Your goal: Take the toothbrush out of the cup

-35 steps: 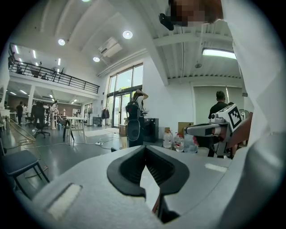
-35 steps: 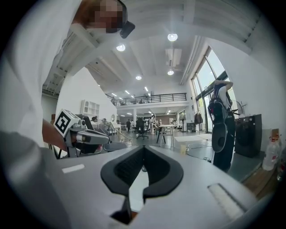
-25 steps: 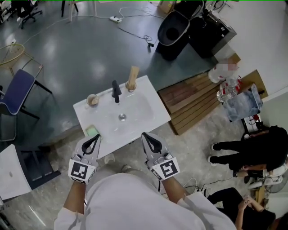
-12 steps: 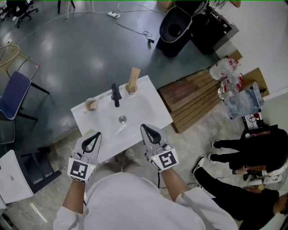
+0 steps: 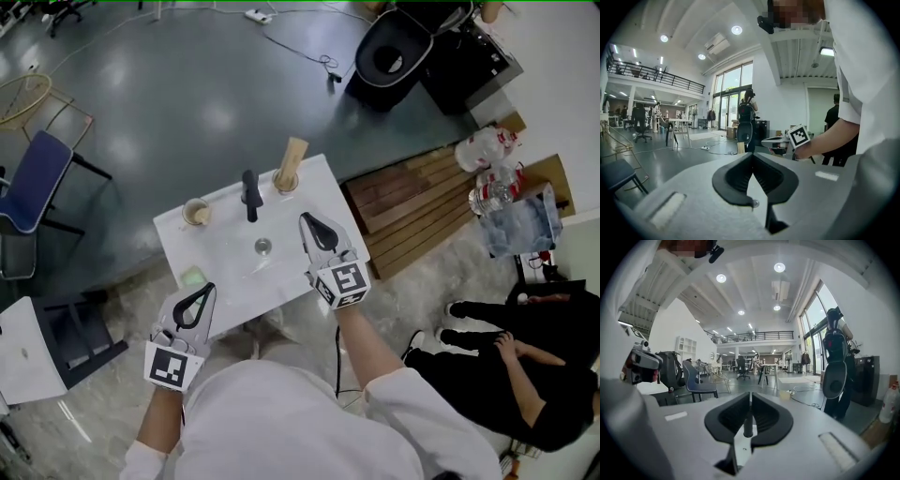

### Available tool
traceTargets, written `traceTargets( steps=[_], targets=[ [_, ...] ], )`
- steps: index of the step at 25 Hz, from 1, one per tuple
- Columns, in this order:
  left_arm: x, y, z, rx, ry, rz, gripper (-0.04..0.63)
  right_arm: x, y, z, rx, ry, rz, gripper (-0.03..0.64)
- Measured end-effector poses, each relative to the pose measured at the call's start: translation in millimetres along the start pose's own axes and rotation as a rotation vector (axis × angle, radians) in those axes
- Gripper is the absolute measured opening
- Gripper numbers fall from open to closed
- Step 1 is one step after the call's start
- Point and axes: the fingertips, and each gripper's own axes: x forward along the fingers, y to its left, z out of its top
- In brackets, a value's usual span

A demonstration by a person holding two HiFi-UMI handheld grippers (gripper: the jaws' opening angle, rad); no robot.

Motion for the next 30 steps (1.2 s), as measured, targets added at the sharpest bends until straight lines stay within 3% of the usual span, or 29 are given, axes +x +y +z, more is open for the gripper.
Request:
traceTargets(
  steps=[6, 30],
  targets=[
    [-5.6, 1.9, -1.0, -0.016, 0.012, 0.042, 0.002, 34.6, -27.7, -24.6, 0.021, 0.052, 0.000, 0.073],
    [-14.7, 7.1, -1.0, -0.031, 0.059, 0.124, 0.002, 104.5, -89.0, -97.4, 0.054, 0.192, -0.008, 0.138]
  ],
)
